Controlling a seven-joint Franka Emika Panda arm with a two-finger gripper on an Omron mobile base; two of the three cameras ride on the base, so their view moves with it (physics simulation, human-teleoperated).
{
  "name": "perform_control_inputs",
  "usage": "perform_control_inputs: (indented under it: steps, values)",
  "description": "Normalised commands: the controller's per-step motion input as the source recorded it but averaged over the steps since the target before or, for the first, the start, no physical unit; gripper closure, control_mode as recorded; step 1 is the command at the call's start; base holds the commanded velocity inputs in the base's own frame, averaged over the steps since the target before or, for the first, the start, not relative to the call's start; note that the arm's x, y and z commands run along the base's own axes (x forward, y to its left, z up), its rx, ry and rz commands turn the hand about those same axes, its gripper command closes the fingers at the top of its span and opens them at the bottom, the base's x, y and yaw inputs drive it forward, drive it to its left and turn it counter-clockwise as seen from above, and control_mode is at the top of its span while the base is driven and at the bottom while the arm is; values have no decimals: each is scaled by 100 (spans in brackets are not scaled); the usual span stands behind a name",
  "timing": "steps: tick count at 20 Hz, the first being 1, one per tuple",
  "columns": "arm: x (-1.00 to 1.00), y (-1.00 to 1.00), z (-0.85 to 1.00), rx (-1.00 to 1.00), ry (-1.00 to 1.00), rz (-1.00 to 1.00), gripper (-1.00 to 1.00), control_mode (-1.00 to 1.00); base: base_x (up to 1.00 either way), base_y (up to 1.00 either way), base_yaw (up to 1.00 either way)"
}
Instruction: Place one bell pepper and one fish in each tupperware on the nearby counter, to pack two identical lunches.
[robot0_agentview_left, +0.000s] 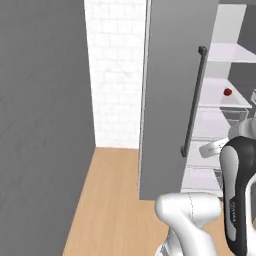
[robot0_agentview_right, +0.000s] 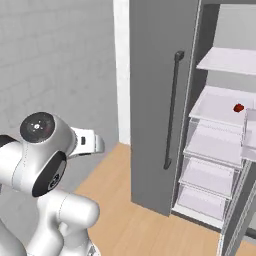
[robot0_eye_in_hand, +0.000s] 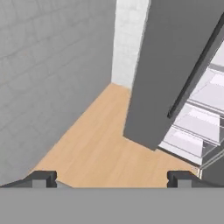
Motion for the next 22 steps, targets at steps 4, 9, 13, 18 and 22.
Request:
perform_control_inputs:
  steps: [4,9,13,18,22]
  values:
    - [0,0,0,0,0,0,-100,100,15,-53,-62]
    - [0,0,0,0,0,0,-100,100,56,-9,-43]
    - [0,0,0,0,0,0,-100,100,68,12,-15]
    - [0,0,0,0,0,0,-100,100,58,-15,-13]
    - [0,0,0,0,0,0,-100,100,38,-35,-12]
